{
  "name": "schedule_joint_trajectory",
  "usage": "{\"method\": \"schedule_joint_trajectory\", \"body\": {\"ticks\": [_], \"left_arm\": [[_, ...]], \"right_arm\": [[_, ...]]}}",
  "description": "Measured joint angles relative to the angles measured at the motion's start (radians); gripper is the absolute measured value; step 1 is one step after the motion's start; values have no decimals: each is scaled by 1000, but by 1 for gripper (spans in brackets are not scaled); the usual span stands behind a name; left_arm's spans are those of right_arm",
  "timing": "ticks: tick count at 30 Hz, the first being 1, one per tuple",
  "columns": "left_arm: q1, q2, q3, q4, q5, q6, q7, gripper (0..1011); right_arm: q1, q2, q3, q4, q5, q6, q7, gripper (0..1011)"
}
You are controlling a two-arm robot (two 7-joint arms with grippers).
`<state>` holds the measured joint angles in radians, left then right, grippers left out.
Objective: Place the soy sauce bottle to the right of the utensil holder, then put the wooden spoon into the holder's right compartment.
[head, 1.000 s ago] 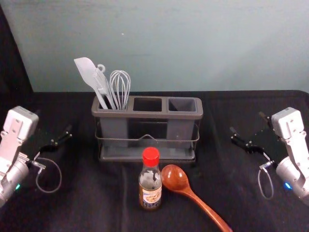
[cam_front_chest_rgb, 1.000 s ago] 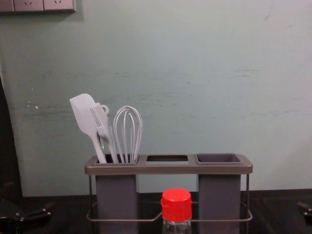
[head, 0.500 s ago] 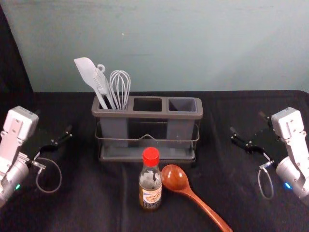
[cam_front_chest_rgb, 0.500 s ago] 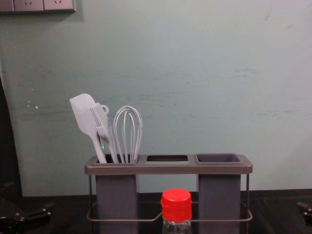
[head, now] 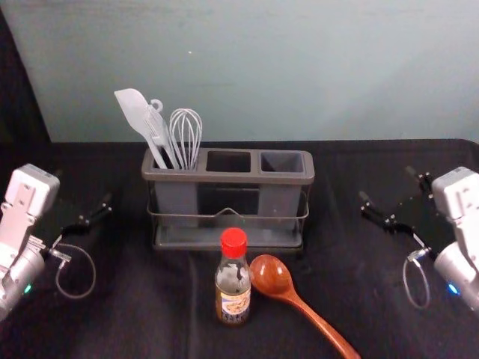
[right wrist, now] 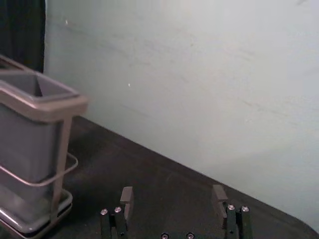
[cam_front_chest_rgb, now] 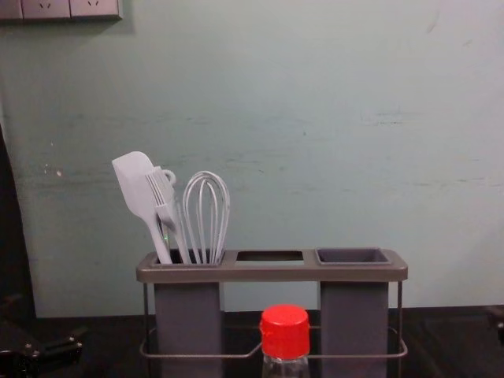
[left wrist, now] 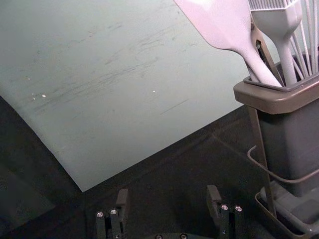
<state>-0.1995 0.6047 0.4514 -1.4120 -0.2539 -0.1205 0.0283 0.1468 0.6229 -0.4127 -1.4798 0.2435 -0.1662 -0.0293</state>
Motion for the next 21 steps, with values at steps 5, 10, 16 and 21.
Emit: {"method": "schedule_joint_trajectory", "body": {"ticks": [5, 10, 16, 21], "left_arm": [[0, 0, 0, 0, 0, 0, 0, 1011], [0, 0, 0, 0, 0, 0, 0, 1012], [0, 0, 0, 0, 0, 0, 0, 1011], [0, 0, 0, 0, 0, 0, 0, 1011]], "right_arm": [[-53, 22, 35, -80, 17, -1, 0, 1004], [-134, 57, 82, -179, 64, -27, 23, 1004], [-230, 103, 128, -277, 147, -83, 99, 1004], [-286, 147, 136, -342, 200, -114, 203, 1004]]}}
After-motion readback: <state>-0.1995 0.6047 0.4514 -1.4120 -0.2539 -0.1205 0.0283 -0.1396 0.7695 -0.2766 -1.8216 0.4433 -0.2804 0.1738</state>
